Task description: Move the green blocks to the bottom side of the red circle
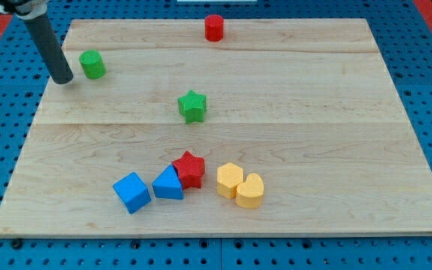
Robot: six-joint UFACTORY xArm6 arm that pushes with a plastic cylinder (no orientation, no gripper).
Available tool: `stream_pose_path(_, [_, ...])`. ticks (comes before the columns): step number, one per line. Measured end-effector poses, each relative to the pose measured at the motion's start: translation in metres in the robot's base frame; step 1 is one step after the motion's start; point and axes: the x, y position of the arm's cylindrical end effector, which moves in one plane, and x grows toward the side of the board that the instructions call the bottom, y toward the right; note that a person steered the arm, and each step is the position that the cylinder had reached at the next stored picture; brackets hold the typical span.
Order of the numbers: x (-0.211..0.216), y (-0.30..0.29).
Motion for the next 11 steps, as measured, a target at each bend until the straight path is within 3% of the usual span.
stream_pose_path(1, [-0.009, 0.009])
stream_pose_path(2, [-0.036, 0.092])
stream_pose_path(3, [-0.065, 0.129])
stream_pose_path(4, [-0.077, 0.14])
stream_pose_path(5, [-0.077, 0.097])
stream_pose_path(6, [-0.098, 0.154])
stream_pose_path(7, [-0.092, 0.196])
stream_pose_path(8, [-0.022, 0.139])
stream_pose_path(9, [0.069, 0.132])
stream_pose_path(10, [0.097, 0.153])
stream_pose_path(11, [0.097, 0.243])
